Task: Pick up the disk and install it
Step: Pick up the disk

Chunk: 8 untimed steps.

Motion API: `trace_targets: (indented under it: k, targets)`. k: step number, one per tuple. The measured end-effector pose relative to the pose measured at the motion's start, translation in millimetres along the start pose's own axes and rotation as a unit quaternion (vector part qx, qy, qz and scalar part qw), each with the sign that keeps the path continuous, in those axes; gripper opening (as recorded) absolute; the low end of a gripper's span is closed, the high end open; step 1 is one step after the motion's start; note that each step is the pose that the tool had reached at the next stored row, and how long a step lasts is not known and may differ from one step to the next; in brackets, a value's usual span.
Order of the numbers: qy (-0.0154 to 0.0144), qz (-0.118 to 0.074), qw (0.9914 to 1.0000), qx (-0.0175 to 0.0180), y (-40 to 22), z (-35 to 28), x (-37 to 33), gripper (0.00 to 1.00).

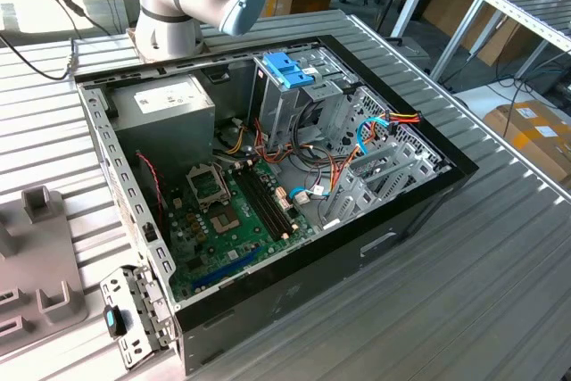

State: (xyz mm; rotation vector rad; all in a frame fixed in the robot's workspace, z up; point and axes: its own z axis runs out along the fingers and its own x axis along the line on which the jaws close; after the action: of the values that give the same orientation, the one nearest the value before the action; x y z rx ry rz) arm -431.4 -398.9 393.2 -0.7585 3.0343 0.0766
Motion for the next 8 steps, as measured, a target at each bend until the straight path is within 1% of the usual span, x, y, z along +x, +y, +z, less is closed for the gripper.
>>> trace_targets:
  k: [8]
  targets:
    - [0.0005,-0.012,0.99993,-0.0003,0.0,0.0,0.0,0.11]
